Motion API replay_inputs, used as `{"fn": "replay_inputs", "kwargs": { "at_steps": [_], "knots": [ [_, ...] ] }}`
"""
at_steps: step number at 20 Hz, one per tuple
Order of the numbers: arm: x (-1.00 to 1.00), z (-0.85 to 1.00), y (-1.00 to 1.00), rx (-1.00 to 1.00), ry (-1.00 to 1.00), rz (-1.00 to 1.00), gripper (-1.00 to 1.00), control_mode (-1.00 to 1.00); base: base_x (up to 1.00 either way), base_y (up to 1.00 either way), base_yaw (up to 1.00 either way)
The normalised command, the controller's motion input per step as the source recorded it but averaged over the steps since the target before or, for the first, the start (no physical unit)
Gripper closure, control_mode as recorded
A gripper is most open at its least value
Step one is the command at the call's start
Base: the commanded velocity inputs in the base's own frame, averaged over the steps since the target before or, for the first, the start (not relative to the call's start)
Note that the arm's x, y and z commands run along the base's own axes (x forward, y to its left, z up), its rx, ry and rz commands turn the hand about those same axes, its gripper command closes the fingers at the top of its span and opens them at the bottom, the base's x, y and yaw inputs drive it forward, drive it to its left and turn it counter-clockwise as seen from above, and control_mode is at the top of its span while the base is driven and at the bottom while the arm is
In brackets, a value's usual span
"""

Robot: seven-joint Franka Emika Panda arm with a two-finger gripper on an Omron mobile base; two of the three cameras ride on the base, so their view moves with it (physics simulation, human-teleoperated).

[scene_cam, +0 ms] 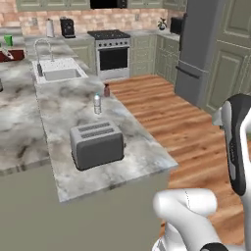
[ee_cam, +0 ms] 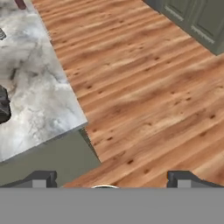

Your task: Place the drinks on the dining counter in a tight cluster.

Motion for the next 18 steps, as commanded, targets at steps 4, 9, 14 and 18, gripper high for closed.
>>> {"fn": "replay_inputs", "kwargs": {
  "at_steps": [4,9,14,18],
  "knots": [
    [0.00,0.00,0.00,0.00,0.00,0.00,-1.00,1.00,-0.45,-0.97,0.51],
    [0.00,0.00,0.00,0.00,0.00,0.00,-1.00,1.00,0.02,-1.00,0.21],
    [0.00,0.00,0.00,0.00,0.00,0.00,-1.00,1.00,0.45,-1.00,0.42],
    [0.00,0.00,0.00,0.00,0.00,0.00,-1.00,1.00,0.69,-0.63,0.75]
  ]
}}
